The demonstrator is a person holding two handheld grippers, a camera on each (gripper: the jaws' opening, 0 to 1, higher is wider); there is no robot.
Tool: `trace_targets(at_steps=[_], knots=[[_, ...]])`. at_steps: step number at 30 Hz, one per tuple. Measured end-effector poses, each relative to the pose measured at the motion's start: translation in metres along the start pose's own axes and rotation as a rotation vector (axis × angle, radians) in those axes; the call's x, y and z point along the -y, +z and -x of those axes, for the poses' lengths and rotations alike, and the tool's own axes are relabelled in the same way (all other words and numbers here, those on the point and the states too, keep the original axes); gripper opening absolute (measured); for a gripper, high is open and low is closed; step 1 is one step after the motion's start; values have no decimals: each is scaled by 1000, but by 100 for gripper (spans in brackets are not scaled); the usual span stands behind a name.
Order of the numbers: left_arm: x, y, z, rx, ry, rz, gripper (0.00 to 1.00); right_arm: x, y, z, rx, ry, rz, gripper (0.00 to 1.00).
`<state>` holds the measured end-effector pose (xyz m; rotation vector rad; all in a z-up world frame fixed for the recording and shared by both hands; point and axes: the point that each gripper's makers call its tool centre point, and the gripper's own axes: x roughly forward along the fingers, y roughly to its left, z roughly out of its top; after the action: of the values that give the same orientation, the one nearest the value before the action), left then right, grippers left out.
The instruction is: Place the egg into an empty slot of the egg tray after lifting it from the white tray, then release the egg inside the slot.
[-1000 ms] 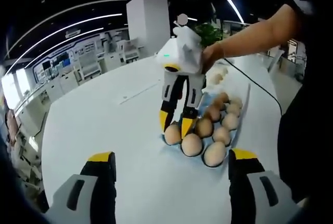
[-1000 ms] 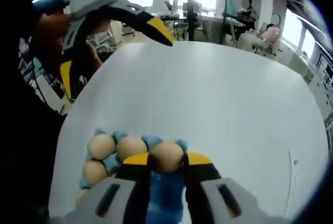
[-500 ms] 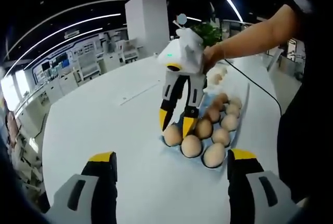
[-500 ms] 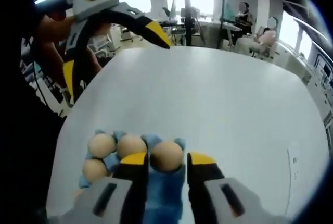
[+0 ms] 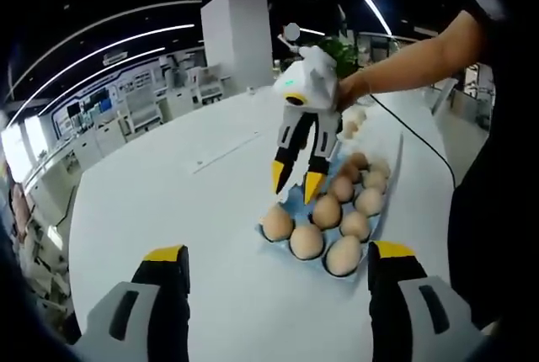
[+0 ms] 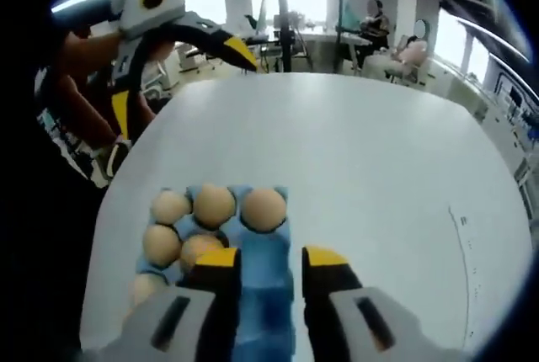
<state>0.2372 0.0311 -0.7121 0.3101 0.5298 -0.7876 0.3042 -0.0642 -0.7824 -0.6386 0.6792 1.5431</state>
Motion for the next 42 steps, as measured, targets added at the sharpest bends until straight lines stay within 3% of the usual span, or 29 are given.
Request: trace_targets(at_steps=[4,15,28,42], knots=[[6,7,-2,4,-1,-2,89,5,-5,13,32,-37,-40,28],[19,14,-9,1,-18,-8,88,7,-36,48,29,-92,-96,28],[17,16,-12,11,-31,-15,88,6,-89,92,-20,-170,-166,28],[16,16,-13,16,-41,-29,88,5,-133,135,-73,-257,-217,28]])
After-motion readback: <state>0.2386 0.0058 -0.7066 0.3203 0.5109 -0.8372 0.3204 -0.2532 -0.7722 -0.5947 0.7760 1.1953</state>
